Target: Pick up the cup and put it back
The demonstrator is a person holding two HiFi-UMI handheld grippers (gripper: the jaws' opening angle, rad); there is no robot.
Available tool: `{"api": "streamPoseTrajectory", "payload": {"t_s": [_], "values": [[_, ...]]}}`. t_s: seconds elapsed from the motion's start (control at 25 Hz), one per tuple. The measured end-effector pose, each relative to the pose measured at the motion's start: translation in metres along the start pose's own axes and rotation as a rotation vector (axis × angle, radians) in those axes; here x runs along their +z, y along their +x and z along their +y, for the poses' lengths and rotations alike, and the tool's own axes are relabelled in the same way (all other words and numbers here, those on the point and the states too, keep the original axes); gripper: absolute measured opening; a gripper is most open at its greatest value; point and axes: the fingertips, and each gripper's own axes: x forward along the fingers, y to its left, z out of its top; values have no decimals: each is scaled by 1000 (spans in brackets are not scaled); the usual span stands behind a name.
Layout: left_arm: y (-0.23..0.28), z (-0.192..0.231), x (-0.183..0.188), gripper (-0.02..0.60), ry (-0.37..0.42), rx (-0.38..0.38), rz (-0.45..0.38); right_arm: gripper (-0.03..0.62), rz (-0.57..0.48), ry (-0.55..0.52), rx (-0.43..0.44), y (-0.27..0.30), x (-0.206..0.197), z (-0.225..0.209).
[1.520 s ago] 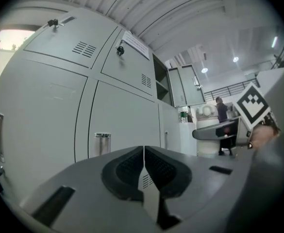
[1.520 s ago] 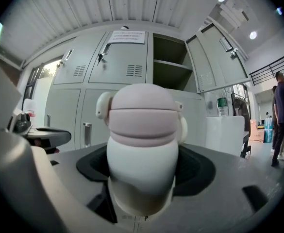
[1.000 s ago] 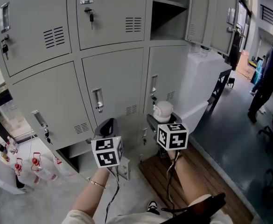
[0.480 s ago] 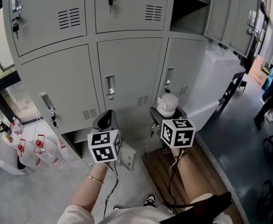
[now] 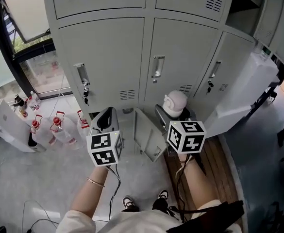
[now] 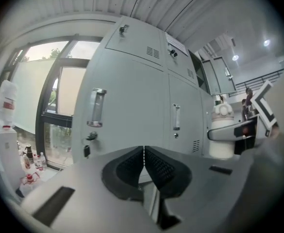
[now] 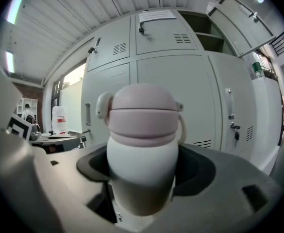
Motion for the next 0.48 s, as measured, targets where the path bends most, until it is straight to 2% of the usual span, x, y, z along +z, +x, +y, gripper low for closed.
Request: {"api": "streamPoseTrajectory", "payload": {"t_s": [0.32,0.48], "values": [[-41,108,-54,11,-13,160,39,344,51,0,130,42,-53,93],[-56,137,-93,11,-31,202,80,344,74,4,174,58,-93,121]]}}
